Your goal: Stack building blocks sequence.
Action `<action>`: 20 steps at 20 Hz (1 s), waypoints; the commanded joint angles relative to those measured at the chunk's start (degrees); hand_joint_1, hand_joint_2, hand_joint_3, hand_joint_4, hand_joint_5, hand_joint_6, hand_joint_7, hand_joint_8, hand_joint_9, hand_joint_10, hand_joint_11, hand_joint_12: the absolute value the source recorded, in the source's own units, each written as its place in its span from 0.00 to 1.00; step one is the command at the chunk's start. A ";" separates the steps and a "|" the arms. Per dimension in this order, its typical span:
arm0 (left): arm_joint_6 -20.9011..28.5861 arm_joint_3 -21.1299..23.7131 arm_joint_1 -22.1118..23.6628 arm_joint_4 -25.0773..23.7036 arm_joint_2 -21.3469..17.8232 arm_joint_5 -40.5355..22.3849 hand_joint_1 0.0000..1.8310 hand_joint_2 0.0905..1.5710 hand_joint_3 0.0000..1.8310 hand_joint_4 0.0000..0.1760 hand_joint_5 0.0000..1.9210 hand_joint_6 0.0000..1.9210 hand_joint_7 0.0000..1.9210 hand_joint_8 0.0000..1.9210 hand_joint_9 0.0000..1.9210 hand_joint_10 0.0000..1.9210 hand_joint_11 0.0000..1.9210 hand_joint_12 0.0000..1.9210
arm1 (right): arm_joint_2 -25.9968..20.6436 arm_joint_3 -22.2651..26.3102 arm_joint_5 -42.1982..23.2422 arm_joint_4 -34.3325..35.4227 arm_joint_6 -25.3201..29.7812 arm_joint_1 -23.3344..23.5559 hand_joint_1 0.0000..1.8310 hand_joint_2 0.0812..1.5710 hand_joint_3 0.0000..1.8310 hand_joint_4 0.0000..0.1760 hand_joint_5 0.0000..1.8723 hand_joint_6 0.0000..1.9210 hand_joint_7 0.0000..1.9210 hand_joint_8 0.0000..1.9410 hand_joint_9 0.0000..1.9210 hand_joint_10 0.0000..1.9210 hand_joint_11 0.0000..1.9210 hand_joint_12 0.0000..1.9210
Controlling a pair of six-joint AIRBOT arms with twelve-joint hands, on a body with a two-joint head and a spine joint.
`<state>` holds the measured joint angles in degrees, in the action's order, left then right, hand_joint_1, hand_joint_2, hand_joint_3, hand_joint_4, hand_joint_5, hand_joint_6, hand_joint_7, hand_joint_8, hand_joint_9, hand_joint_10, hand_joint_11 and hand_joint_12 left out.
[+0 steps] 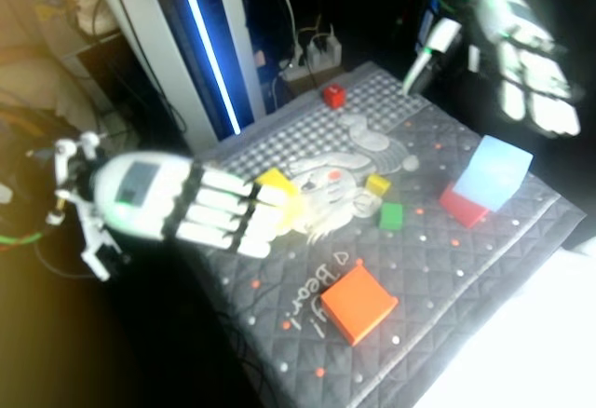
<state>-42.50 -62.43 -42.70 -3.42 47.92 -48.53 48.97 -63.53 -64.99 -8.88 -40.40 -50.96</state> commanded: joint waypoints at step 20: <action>2.33 6.89 -17.84 12.67 -2.53 -26.19 0.44 0.53 0.00 0.71 0.03 0.00 0.00 0.00 0.00 0.00 0.00 0.00 | 9.04 -6.26 12.07 -9.97 4.50 6.44 0.65 0.69 0.00 0.00 0.42 0.01 0.39 0.02 0.44 0.08 0.25 0.68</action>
<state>-40.69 -55.57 -61.01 8.60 45.36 -67.29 58.04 -69.43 -49.43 -20.27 -35.55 -45.10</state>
